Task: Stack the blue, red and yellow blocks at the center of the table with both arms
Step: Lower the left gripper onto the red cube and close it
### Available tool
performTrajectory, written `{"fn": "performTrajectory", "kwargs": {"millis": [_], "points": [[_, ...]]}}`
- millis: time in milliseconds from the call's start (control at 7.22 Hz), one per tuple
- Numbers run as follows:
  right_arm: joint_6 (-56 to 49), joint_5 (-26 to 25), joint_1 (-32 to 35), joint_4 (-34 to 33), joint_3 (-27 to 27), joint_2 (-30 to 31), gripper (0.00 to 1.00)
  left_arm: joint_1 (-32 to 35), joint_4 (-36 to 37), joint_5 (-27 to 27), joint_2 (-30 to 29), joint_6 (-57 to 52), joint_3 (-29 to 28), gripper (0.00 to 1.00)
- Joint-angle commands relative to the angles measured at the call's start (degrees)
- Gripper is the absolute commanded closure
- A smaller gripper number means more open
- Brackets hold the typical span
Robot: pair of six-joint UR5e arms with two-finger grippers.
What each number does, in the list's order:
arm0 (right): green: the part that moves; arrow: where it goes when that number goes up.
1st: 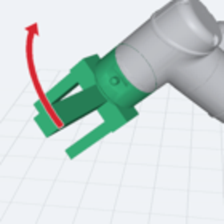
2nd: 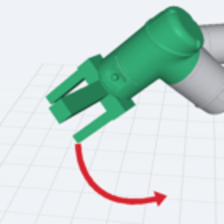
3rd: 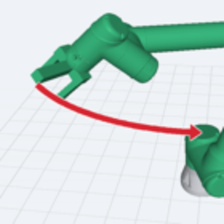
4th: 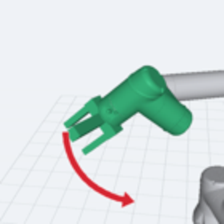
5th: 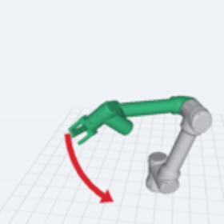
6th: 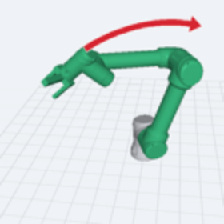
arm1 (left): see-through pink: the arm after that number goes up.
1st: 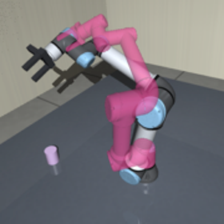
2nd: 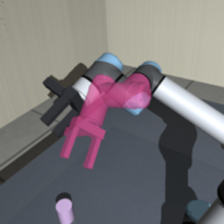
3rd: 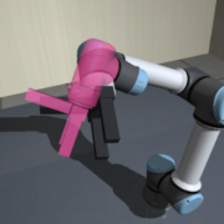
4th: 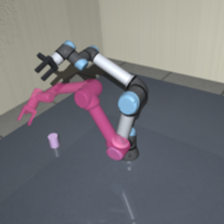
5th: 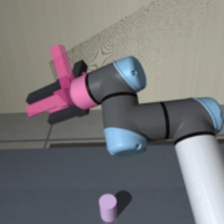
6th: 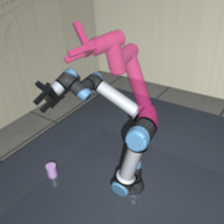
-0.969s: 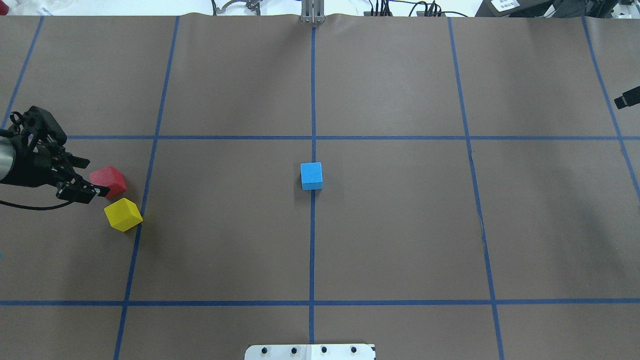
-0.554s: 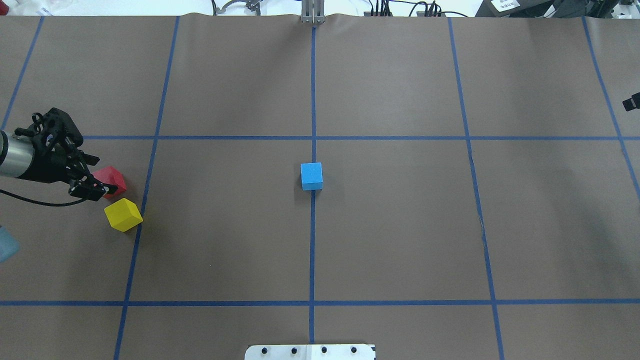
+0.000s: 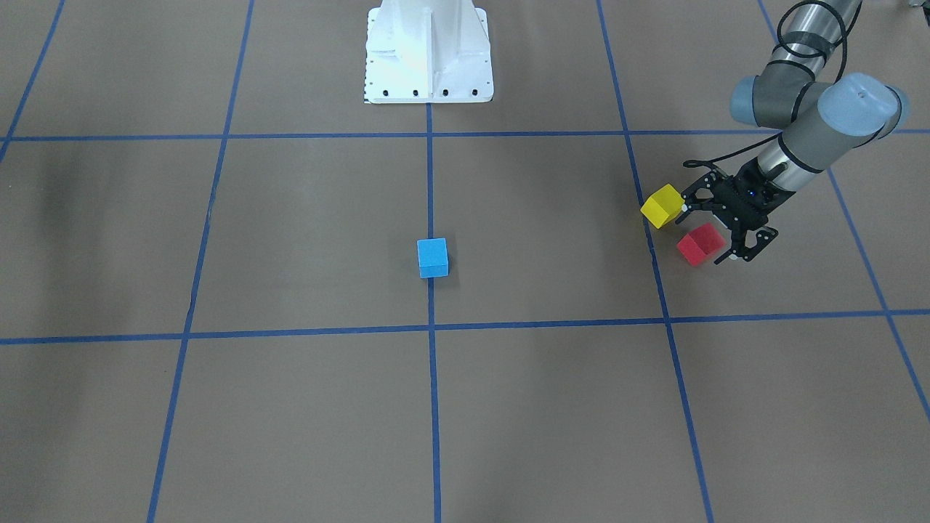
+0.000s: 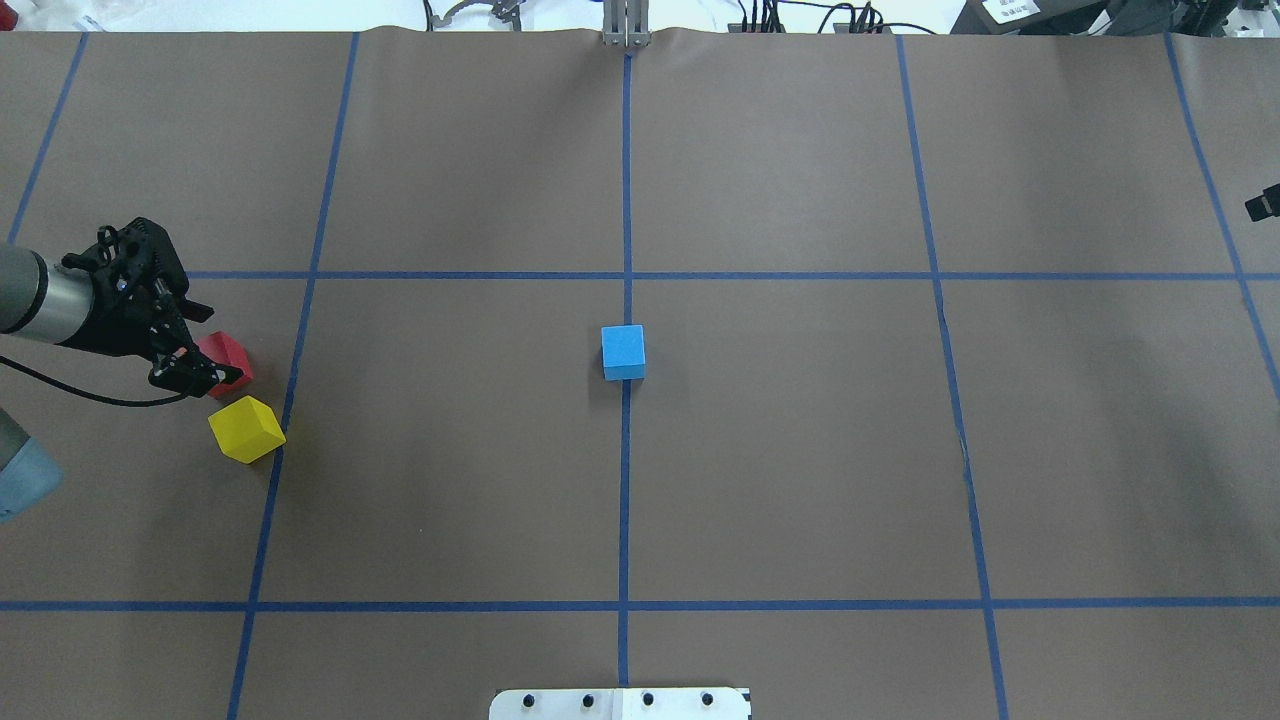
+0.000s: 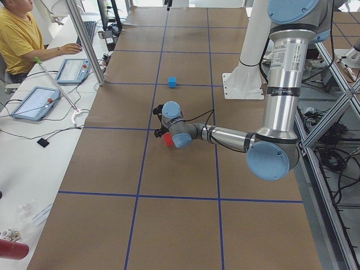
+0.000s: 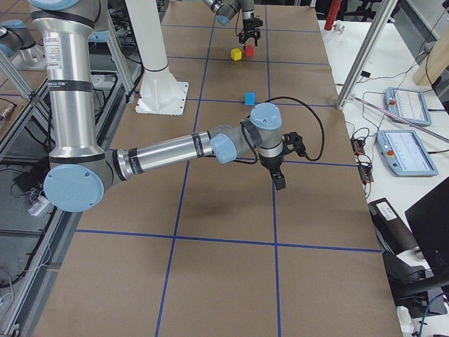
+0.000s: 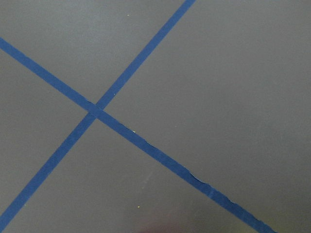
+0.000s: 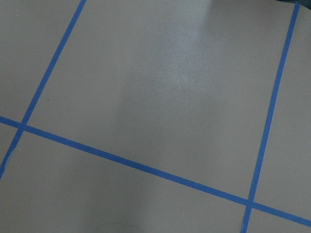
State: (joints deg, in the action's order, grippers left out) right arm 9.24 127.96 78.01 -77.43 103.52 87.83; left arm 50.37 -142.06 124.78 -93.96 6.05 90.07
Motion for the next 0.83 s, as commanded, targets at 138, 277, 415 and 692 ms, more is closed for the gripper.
{"fn": "performTrajectory", "kwargs": {"millis": [138, 277, 415, 692], "points": [[0.08, 0.01, -0.05, 0.0, 0.01, -0.03, 0.0, -0.01, -0.15, 0.2, 0.18, -0.33, -1.73, 0.02], [0.17, 0.01, 0.04, 0.0, 0.01, -0.2, 0.0, -0.01, 0.37, 0.03, -0.08, -0.25, -2.35, 0.14], [0.17, 0.01, -0.05, 0.0, 0.01, -0.21, 0.0, -0.1, 0.29, -0.06, -0.17, -0.25, -3.05, 0.17], [0.26, -0.08, -0.05, 0.0, -0.07, -0.21, 0.0, -0.1, 0.2, -0.23, 0.01, -0.25, -3.58, 0.51]]}}
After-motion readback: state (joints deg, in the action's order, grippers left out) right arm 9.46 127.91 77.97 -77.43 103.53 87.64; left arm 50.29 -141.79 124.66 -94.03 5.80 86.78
